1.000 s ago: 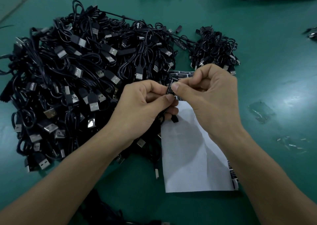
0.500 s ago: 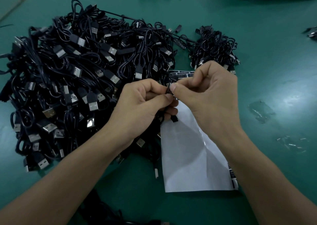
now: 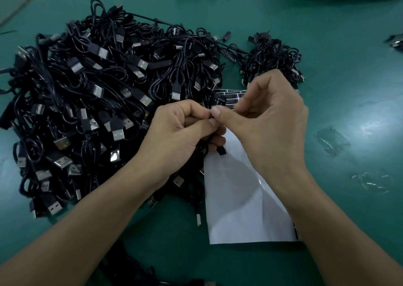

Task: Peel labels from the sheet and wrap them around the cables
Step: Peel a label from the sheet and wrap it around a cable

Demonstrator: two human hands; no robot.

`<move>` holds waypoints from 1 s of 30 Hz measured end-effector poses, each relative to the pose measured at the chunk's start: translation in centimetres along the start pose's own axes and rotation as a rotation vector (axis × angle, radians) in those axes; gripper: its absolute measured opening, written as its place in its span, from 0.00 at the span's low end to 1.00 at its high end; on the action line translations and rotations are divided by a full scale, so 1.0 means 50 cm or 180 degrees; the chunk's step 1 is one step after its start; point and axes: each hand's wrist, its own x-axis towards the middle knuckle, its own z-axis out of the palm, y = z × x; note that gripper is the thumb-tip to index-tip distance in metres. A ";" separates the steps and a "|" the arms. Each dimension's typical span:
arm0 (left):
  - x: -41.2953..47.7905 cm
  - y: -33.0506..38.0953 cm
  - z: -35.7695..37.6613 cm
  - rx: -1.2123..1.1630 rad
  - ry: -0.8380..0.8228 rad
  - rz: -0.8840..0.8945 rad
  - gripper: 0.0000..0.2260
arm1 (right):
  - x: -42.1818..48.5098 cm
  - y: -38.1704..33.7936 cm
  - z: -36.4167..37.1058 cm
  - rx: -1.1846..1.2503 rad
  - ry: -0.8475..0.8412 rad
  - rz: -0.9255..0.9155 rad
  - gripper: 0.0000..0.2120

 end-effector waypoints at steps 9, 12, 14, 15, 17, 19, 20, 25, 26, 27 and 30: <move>-0.001 -0.002 -0.001 0.0026 -0.0047 0.0042 0.02 | 0.011 0.015 -0.003 0.0539 -0.0468 0.0457 0.18; -0.002 -0.002 -0.002 0.0050 -0.0058 0.0059 0.02 | 0.012 0.017 -0.002 0.0664 -0.0644 0.0461 0.11; -0.001 -0.003 0.000 0.0078 -0.0050 0.0057 0.03 | 0.012 0.018 -0.001 0.0743 -0.0649 0.0433 0.09; -0.001 -0.002 0.000 0.0088 -0.0045 0.0043 0.03 | 0.013 0.017 -0.001 0.0786 -0.0658 0.0427 0.08; -0.001 -0.001 0.002 0.0084 -0.0030 0.0012 0.02 | 0.014 0.017 0.000 0.0833 -0.0686 0.0445 0.06; -0.002 -0.001 0.003 0.0069 0.0000 0.0008 0.03 | 0.014 0.018 0.000 0.0859 -0.0695 0.0488 0.05; -0.002 -0.001 0.004 0.0073 0.0017 0.0018 0.05 | 0.014 0.018 0.000 0.0863 -0.0699 0.0503 0.04; -0.003 0.001 0.006 0.0134 0.0056 0.0115 0.10 | 0.015 0.017 -0.005 0.0838 -0.0789 0.0624 0.12; -0.002 0.001 0.006 0.0149 0.0050 0.0130 0.10 | 0.015 0.016 -0.005 0.0890 -0.0798 0.0707 0.14; -0.002 0.001 0.006 0.0148 0.0047 0.0142 0.10 | 0.015 0.016 -0.006 0.1002 -0.0802 0.0800 0.14; -0.001 0.000 0.005 0.0078 0.0026 0.0150 0.08 | 0.019 0.019 -0.011 0.1342 -0.0847 0.0931 0.14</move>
